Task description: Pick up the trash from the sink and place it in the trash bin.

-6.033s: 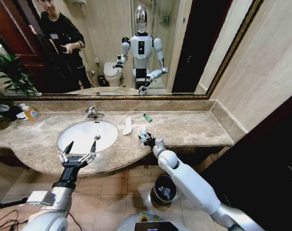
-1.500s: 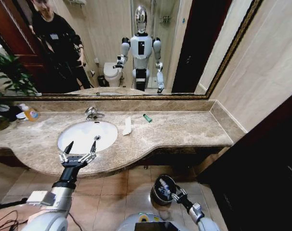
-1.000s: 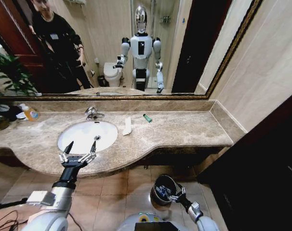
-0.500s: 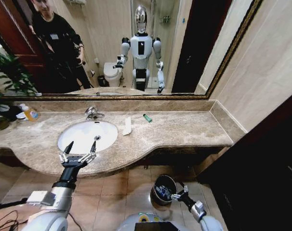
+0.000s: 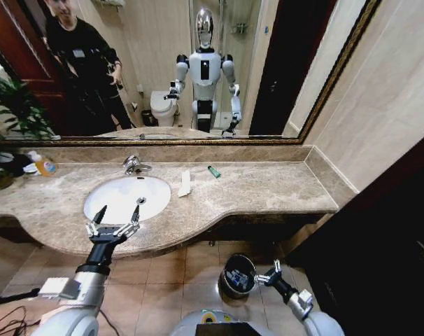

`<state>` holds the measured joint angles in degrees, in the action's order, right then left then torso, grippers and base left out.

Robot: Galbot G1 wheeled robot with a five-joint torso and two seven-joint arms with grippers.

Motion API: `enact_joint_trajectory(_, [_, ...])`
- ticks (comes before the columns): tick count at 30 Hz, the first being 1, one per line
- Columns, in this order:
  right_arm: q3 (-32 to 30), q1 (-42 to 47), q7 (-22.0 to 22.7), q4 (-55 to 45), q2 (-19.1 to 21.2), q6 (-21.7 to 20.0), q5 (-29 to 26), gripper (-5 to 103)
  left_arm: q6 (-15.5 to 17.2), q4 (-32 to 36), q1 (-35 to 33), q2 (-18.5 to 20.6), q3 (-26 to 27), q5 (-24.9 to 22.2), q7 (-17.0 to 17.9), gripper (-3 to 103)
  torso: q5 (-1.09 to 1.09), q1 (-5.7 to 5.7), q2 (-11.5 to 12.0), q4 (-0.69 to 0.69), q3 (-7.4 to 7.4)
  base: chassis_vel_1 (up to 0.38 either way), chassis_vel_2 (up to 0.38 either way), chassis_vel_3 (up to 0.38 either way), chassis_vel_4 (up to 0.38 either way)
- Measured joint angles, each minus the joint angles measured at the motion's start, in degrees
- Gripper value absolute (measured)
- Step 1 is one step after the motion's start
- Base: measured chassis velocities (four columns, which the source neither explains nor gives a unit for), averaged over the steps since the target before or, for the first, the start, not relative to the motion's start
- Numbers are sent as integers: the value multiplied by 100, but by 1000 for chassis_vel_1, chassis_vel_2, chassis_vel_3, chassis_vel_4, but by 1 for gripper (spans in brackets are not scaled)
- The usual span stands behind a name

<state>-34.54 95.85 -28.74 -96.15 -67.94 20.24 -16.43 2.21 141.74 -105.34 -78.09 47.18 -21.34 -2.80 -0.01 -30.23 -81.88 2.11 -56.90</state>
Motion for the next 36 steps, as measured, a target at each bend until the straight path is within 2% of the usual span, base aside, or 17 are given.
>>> enact_joint_trajectory(7, [-38,55,31,-987,224,-466,-351,100,0,0,0,0,0,0,0,100,0,0,0,0,0,0,0,0,0])
enact_joint_trajectory(10, [41,-278,159,-1346,332,-821,-482,100,0,0,0,0,0,0,0,100,0,0,0,0,0,0,0,0,0])
enact_joint_trajectory(15, [216,-804,359,-1412,498,-1118,-534,100,0,0,0,0,0,0,0,100,2,0,0,0,0,0,0,0,0])
enact_joint_trajectory(18, [416,-1366,644,-1461,749,-1590,-775,100,0,0,0,0,0,0,0,100,0,0,0,1,-1,0,0,0,0])
enact_joint_trajectory(22, [520,-1656,738,-1411,837,-1759,-845,100,0,0,0,0,0,0,0,100,-1,0,0,1,-1,0,0,0,0])
enact_joint_trajectory(27, [969,-2436,882,-1100,980,-2114,-994,100,0,0,0,0,0,0,0,100,-1,0,0,0,-1,0,0,0,0])
enact_joint_trajectory(30, [1458,-3216,1070,-838,1041,-2532,-1237,100,0,0,0,0,0,0,0,100,-1,-1,0,1,-1,0,0,0,0])
enact_joint_trajectory(31, [1458,-3216,1070,-838,1041,-2532,-1237,100,0,0,0,0,0,0,0,100,-1,-1,0,1,-1,0,0,0,0])
enact_joint_trajectory(34, [2034,-3999,1350,-552,1016,-3038,-1468,100,0,0,0,0,0,0,0,100,-1,-1,1,0,-1,0,0,0,0])
enact_joint_trajectory(36, [2171,-4149,1456,-496,994,-3132,-1512,100,0,0,0,0,0,0,0,100,-1,-1,1,0,-1,0,0,0,0])
